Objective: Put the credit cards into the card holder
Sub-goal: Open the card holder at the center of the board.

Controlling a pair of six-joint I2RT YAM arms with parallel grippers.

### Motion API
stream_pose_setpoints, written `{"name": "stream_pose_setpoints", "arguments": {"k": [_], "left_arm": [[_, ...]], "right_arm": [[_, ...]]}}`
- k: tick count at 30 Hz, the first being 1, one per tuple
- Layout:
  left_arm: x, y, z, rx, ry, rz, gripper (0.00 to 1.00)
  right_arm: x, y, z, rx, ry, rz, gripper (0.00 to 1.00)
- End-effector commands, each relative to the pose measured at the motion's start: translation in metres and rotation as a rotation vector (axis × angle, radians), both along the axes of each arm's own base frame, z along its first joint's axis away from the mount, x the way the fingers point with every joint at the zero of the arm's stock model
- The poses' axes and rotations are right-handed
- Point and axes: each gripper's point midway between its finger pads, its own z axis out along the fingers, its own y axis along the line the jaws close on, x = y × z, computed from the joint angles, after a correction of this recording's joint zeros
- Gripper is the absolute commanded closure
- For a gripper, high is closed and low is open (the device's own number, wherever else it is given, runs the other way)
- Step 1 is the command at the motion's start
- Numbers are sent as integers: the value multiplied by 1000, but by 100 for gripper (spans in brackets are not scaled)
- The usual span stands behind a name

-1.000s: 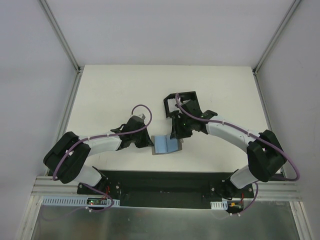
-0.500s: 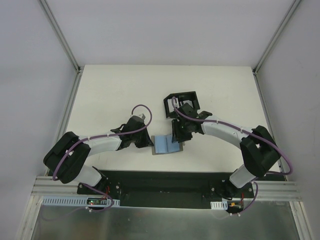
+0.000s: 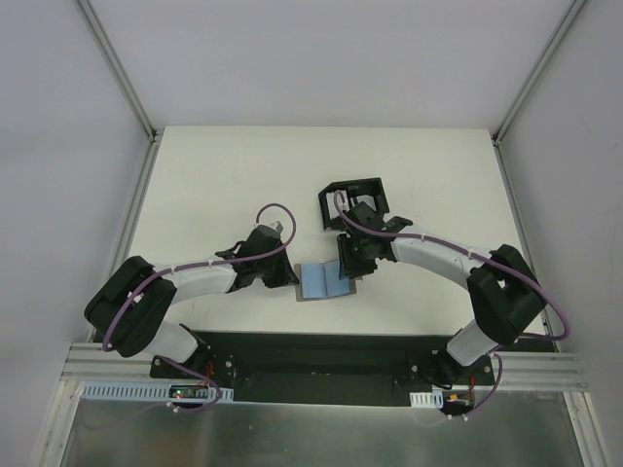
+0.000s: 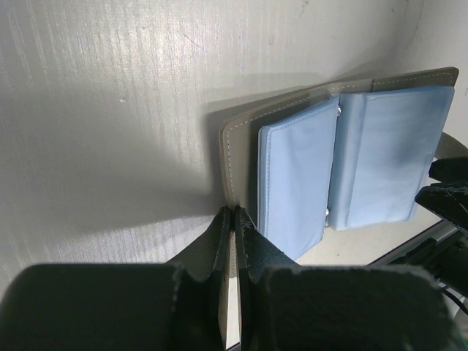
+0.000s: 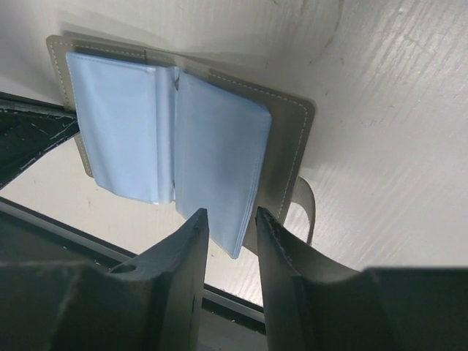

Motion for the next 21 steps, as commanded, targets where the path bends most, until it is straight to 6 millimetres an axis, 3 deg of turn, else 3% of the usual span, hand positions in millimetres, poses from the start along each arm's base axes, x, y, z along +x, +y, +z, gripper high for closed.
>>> {"name": "stream_pose_setpoints", "arguments": {"k": [1, 7, 9, 14, 21], "left_arm": [[-3, 2, 0, 7, -14, -24, 100], [-3, 1, 0, 3, -9, -29, 100], [-3, 1, 0, 3, -8, -27, 100], [-1, -1, 1, 2, -10, -27, 100], [0, -2, 0, 2, -9, -29, 100]], "right_arm": [[-5, 7, 3, 28, 8, 28, 67], [-8, 22, 2, 73, 49, 51, 71], [-9, 30, 7, 99, 34, 73, 76], [-12, 51, 17, 157, 37, 129, 77], [-9, 65, 6, 142, 67, 149, 67]]}}
